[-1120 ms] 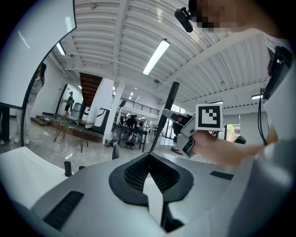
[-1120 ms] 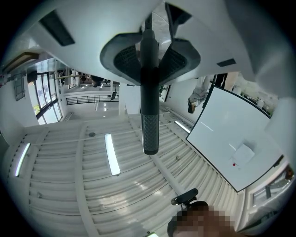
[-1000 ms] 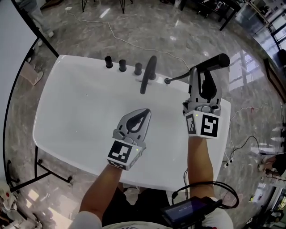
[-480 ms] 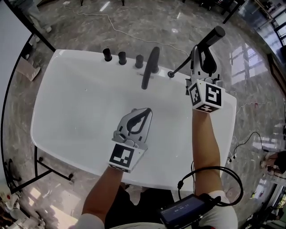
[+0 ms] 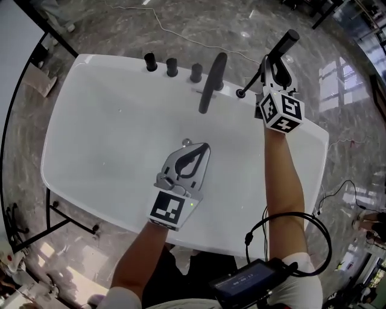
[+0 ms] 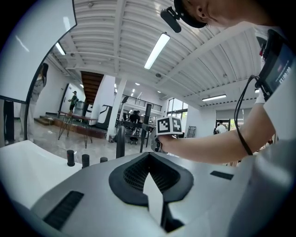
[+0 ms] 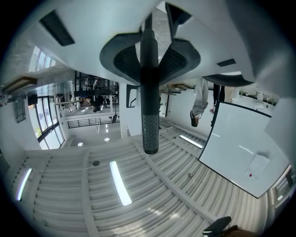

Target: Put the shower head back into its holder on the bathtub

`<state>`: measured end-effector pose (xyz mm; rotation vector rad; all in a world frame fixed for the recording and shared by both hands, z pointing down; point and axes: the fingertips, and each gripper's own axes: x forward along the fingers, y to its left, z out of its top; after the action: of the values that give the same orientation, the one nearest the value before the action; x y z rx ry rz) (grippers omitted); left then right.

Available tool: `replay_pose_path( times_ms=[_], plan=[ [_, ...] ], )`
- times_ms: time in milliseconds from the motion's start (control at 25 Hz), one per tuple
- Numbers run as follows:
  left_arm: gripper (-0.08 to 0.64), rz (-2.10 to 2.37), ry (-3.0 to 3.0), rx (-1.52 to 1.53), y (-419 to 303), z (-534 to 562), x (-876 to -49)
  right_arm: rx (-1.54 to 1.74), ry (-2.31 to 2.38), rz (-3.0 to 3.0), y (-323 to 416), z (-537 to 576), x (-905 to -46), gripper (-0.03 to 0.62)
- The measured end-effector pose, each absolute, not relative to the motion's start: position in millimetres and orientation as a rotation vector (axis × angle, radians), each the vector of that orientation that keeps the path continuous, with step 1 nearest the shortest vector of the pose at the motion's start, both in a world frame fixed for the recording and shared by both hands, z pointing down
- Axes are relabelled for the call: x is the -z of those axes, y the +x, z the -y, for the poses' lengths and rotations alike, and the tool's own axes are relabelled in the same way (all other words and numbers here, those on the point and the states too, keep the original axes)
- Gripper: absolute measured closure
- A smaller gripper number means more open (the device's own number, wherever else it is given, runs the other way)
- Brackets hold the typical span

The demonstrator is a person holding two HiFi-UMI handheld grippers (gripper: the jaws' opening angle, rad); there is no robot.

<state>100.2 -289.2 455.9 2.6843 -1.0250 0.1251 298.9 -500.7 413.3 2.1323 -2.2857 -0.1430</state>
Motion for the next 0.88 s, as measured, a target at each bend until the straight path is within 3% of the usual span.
replay_pose_path(
  times_ms=[880],
  plan=[
    [0.545, 1.012, 2.638, -0.132, 98, 312, -524, -0.135, 2.005, 2.317, 300, 534, -565, 0.469]
  ],
)
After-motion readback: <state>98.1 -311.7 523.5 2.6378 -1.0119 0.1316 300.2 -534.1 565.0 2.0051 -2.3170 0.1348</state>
